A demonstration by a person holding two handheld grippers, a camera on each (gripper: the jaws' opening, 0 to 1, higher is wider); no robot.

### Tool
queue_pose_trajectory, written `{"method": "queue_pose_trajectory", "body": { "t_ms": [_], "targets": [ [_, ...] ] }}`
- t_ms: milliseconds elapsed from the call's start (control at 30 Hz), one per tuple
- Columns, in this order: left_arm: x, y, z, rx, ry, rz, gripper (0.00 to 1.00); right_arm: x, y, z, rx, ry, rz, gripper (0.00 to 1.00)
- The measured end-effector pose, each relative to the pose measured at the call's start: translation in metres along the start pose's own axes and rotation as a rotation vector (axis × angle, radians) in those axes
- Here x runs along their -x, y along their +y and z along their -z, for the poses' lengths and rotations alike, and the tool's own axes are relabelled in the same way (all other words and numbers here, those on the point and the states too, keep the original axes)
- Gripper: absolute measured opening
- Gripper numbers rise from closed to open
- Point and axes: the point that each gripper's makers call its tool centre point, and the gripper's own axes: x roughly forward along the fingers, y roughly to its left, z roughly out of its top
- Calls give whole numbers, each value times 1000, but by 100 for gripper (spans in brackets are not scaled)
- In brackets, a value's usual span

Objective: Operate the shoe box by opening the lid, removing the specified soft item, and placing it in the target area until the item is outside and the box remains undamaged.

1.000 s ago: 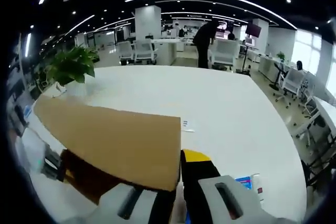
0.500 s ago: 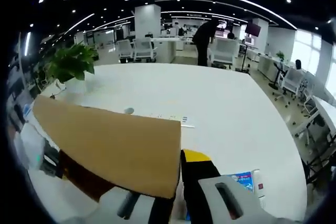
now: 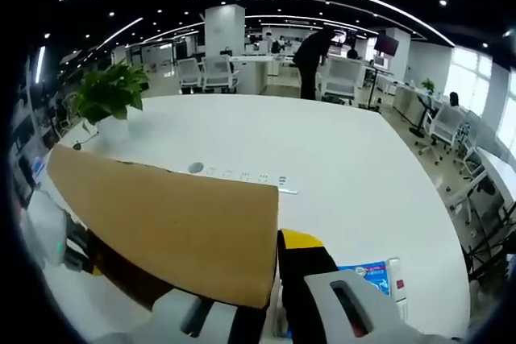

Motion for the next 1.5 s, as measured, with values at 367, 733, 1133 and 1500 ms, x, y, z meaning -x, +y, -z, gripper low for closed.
{"method": "queue_pose_trajectory", "body": {
  "t_ms": [367,733,1133,1500],
  "targets": [
    [21,5,-18,80,-138,-130,12,0,-1,-1,-20,0,-5,0],
    [52,-6,-48,448,-449,-109,27,0,-1,-1,-27,-6,-8,0],
    [90,14,-46,828,-669,-136,41,3,-2,0,-56,-3,-7,0],
    [102,8,-19,1008,-743,-199,61,6,-3,4,-67,-21,14,0]
  ]
}}
